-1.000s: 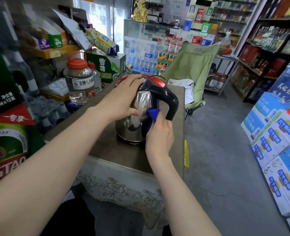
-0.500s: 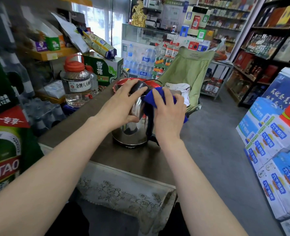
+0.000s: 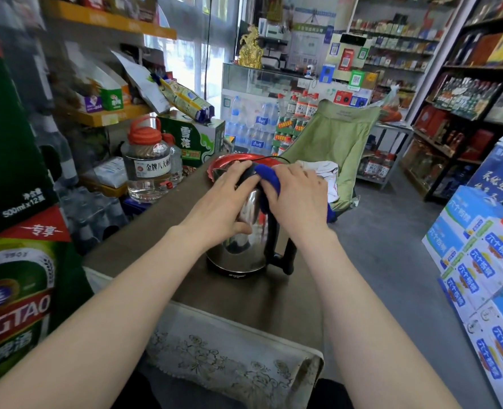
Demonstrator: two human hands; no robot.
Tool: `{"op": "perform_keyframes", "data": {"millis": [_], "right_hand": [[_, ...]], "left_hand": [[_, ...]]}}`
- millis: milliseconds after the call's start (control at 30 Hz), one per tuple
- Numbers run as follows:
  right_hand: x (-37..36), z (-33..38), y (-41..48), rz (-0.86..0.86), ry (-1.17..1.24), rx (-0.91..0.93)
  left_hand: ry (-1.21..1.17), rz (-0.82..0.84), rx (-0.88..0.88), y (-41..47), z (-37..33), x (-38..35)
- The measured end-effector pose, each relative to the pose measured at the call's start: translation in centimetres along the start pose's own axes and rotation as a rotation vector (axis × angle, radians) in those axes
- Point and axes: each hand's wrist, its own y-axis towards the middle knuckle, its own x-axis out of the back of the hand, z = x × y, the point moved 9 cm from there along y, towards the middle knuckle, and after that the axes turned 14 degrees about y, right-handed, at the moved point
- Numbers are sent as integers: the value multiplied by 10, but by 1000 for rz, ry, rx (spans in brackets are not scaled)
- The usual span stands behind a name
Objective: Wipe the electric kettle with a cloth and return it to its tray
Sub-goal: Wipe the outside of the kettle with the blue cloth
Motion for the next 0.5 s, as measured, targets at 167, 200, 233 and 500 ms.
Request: {"op": "perform_keyframes", "data": {"millis": [167,200,233,500], "right_hand": [[1,-50,-9,52,295,-328],[4,-59,-18,21,373,-404],[5,-67,-30,-17,451,-479],[-28,-99,-103,-69,706,-819]], "left_hand": [[-28,16,-2,-1,-1,-3],[-27,17,-2,-1,-1,-3],[-27,17,-1,-1,-1,-2],[-24,30,4,-1,-2,-4]]}}
